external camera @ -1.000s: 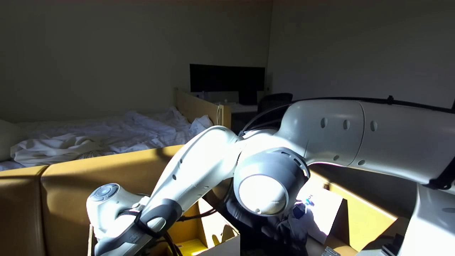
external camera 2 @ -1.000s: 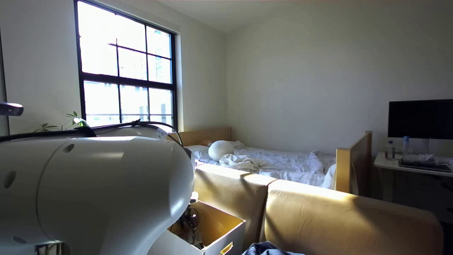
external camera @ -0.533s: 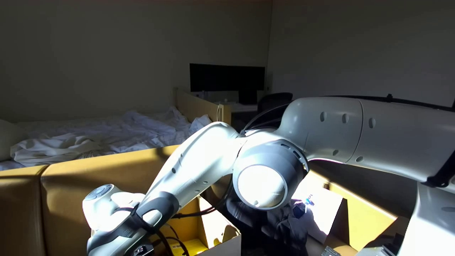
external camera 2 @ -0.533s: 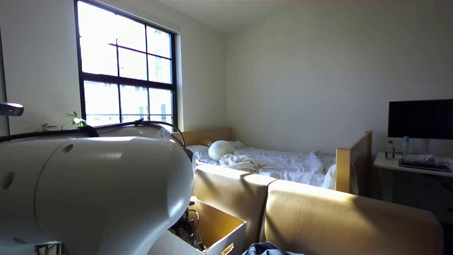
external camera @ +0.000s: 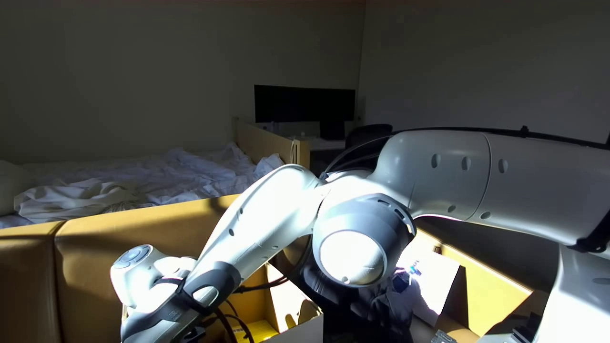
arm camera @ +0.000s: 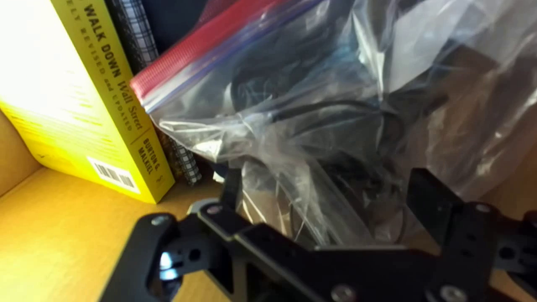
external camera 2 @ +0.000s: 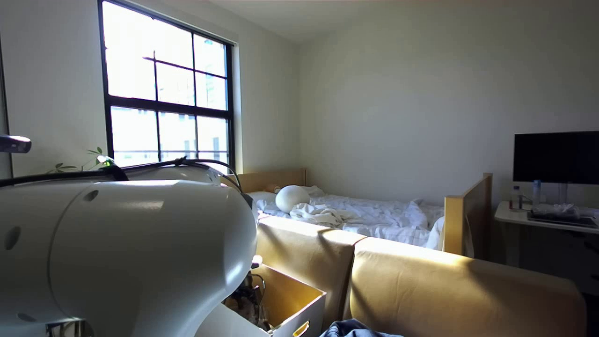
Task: Remove the black hood and the plastic bag, and put them on the couch
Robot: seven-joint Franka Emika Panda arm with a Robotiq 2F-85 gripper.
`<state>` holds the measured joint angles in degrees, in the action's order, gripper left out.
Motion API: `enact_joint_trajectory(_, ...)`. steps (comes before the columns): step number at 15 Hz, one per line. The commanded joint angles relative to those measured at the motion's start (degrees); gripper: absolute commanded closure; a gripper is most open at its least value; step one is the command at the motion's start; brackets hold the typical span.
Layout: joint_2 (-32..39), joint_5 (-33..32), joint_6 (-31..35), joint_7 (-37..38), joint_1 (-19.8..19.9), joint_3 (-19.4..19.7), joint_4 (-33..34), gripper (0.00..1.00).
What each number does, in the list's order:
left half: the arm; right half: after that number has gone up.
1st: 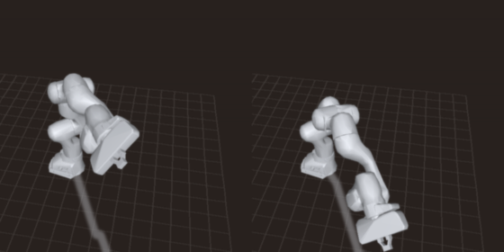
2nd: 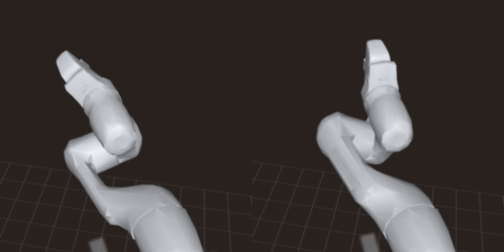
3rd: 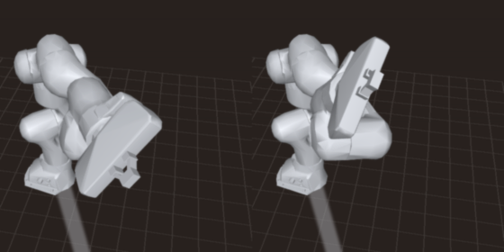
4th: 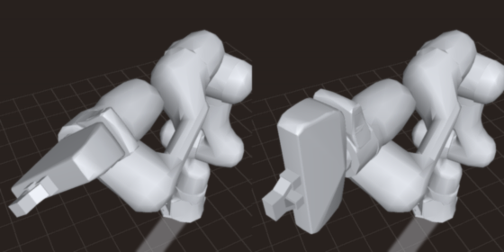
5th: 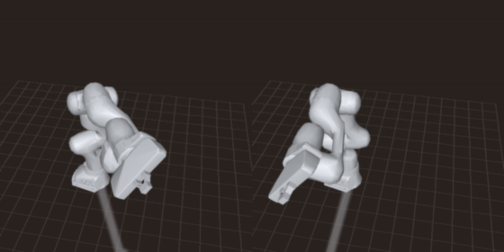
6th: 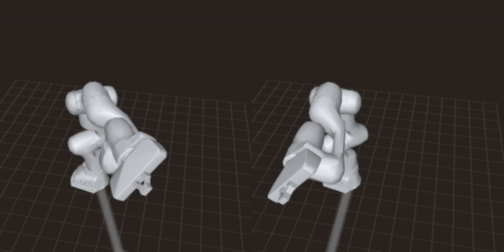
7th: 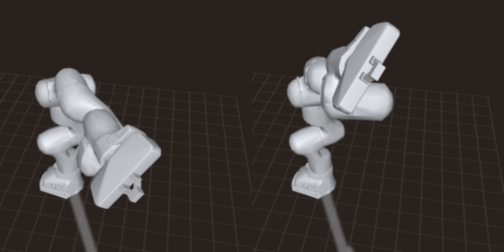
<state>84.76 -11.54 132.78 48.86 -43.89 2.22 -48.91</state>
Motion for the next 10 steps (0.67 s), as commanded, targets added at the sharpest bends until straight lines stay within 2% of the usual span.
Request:
enact_joint_trajectory(1,0.0,-0.6,0.0,4.6,-2.1,4.3,-0.1,0.0)
enact_joint_trajectory(4,0.0,-1.0,-3.8,10.2,-3.5,7.1,0.1,0.0)
enact_joint_trajectory(10,0.0,0.0,-8.9,12.0,-2.8,4.6,0.7,0.0)
